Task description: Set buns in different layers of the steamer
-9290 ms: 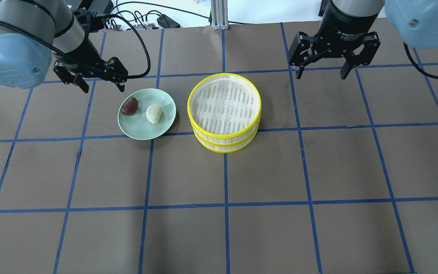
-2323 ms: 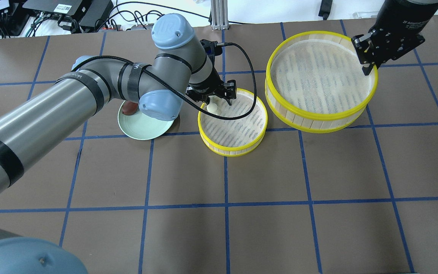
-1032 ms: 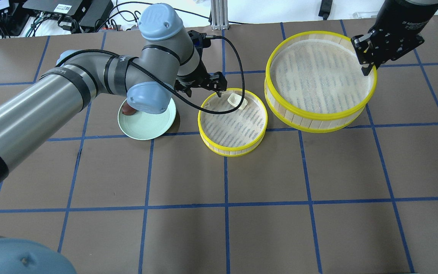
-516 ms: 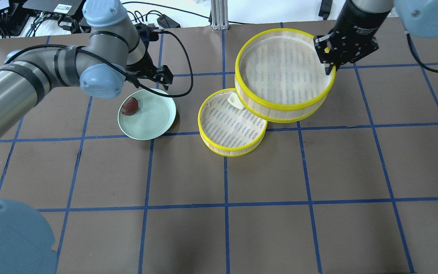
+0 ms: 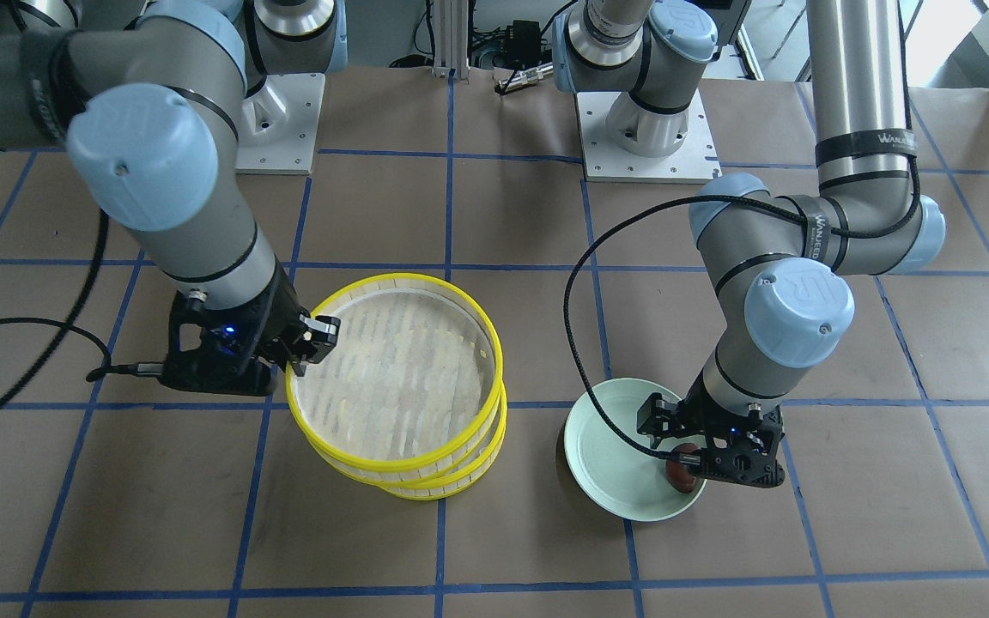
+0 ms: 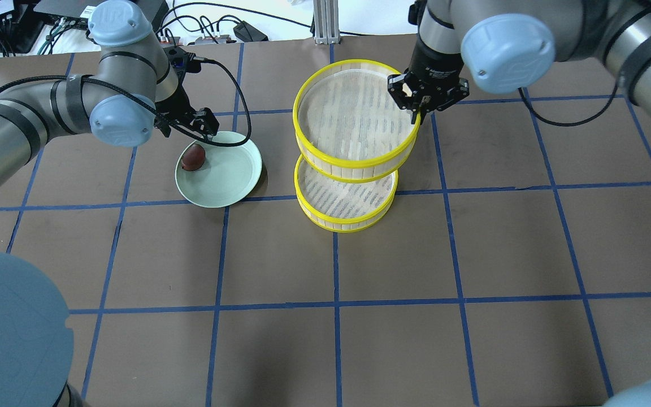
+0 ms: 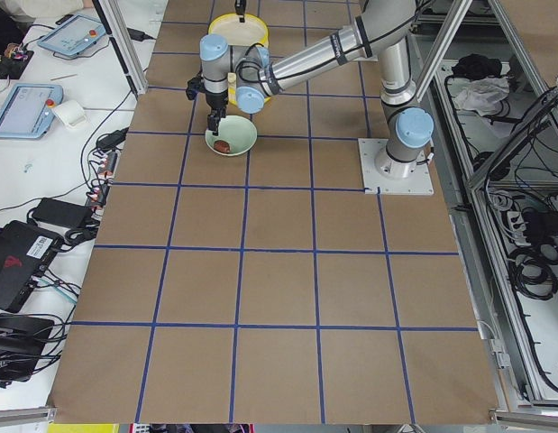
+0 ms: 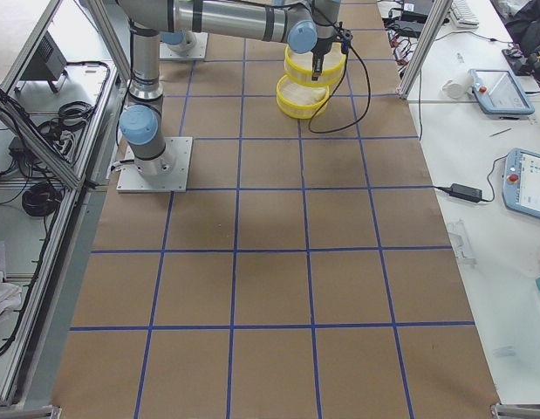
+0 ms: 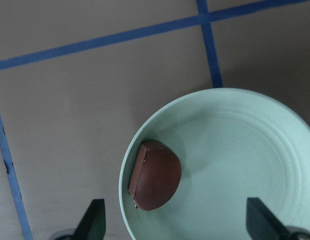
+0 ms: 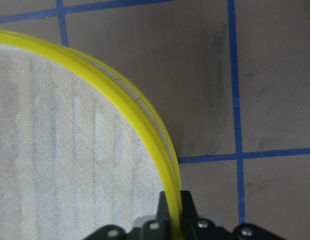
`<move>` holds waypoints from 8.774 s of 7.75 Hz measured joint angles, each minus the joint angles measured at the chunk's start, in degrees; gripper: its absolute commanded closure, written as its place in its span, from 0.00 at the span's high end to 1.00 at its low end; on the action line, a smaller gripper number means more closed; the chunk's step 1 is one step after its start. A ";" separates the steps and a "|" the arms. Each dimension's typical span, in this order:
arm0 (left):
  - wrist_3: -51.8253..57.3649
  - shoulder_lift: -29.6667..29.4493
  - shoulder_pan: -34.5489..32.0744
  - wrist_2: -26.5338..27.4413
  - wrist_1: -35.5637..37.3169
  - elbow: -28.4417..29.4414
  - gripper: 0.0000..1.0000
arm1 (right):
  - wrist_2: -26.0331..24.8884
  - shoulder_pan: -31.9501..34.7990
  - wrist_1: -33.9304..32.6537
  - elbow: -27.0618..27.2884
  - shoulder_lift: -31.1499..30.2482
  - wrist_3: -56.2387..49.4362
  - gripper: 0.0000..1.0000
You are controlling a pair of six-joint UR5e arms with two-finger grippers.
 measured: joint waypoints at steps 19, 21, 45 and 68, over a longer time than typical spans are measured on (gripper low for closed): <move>-0.44 1.38 -0.15 2.53 -5.53 -0.76 0.00 | 0.31 1.52 -12.19 10.51 3.61 4.06 0.00; -2.82 2.60 -0.66 0.86 -6.18 -0.63 0.00 | 0.31 1.56 -12.10 10.51 3.65 4.16 0.05; -25.08 7.39 -18.98 -4.82 -3.25 3.92 0.00 | -3.82 -9.27 14.95 1.28 -14.49 -11.63 0.83; -18.70 10.64 -5.22 0.08 -15.96 5.08 1.00 | -3.74 -9.10 14.33 1.90 -14.53 -11.21 0.86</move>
